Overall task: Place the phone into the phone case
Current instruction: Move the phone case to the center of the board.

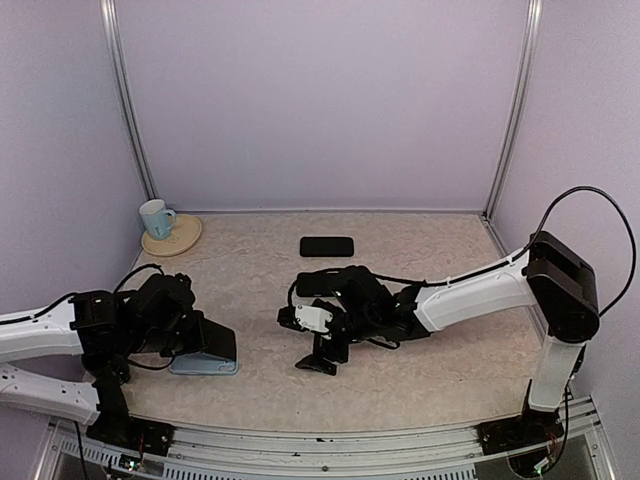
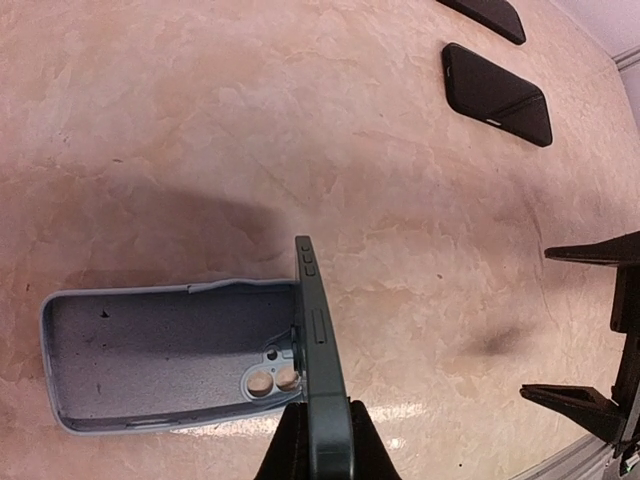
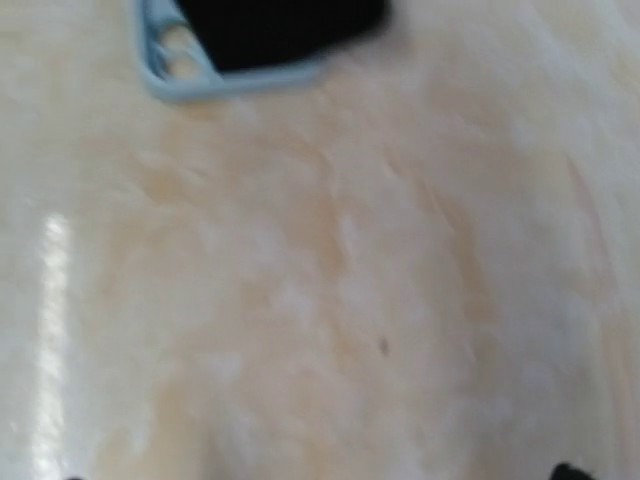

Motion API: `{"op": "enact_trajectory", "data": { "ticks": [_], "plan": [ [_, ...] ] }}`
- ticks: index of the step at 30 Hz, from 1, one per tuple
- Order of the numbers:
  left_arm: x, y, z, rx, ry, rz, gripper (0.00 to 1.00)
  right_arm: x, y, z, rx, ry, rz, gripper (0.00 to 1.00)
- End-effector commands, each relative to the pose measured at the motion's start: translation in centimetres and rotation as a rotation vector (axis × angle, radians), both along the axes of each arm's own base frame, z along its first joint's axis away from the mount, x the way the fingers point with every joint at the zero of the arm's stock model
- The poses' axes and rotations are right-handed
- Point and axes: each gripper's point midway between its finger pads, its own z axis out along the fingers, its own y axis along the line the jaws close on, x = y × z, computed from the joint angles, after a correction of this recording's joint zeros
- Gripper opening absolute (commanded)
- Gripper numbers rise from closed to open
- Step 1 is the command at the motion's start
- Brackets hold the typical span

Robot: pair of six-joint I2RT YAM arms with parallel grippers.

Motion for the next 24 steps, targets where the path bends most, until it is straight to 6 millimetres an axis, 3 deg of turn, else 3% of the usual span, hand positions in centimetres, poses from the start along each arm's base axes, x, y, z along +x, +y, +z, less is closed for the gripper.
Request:
{"op": "enact_trajectory", "data": {
  "ticks": [1,8,12,18,24],
  "plan": [
    [-1.4,-6.9,1.2,-0.329,0.047,-0.151,0.0,-0.8,3.3,1.3,0.069,-0.055,0.115,1.0],
    [-1.9,-8.7,3.7,-0.458,0.005,-0.216,0.0,-0.8,5.6,2.0,0.122,-0.076,0.17,1.0],
    [-2.3,-9.8,4.4,-0.489,-0.01,-0.257,0.0,-0.6,6.0,1.3,0.113,-0.092,0.184,1.0],
    [-2.4,-10.4,4.9,-0.489,-0.025,-0.279,0.0,-0.3,5.7,-0.3,0.059,-0.1,0.179,1.0],
    [-1.8,-9.2,5.8,-0.464,-0.083,-0.242,0.0,0.9,4.5,-0.1,0.046,-0.137,0.112,1.0]
  ]
}}
